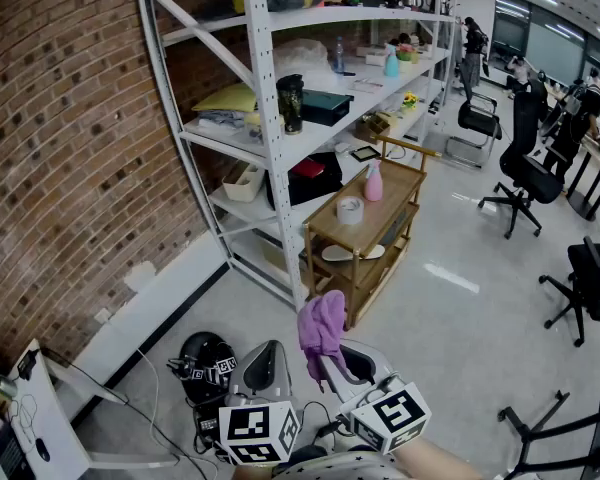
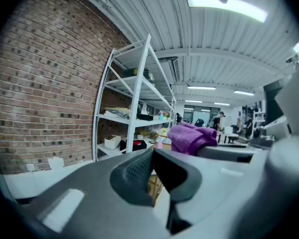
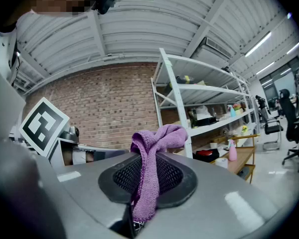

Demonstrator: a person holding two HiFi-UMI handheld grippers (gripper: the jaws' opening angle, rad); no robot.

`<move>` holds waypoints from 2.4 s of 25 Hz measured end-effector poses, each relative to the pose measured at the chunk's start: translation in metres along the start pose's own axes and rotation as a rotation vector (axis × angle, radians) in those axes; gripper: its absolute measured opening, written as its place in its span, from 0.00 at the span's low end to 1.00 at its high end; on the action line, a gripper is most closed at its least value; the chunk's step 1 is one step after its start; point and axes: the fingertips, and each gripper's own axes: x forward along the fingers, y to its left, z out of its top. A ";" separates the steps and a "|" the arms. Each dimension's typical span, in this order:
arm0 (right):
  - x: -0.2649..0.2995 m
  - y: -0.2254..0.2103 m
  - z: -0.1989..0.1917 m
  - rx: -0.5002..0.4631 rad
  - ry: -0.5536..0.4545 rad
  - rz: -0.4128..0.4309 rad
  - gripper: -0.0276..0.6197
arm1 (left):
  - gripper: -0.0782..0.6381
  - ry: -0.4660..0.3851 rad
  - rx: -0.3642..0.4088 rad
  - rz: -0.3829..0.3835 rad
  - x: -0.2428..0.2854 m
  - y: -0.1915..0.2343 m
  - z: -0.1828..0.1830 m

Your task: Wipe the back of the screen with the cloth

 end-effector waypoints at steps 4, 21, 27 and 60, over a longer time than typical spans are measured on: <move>-0.011 -0.047 -0.002 -0.010 -0.014 -0.126 0.12 | 0.12 0.020 0.008 -0.092 0.037 -0.018 -0.005; -0.259 -0.226 -0.035 0.104 -0.005 -1.004 0.12 | 0.12 0.178 0.153 -0.732 0.146 -0.270 -0.045; -0.354 -0.276 -0.002 0.115 -0.015 -1.081 0.12 | 0.12 0.193 0.187 -0.839 0.134 -0.400 -0.028; -0.816 -0.613 0.051 -0.039 -0.111 -1.696 0.12 | 0.12 0.159 0.335 -1.528 0.178 -1.065 -0.068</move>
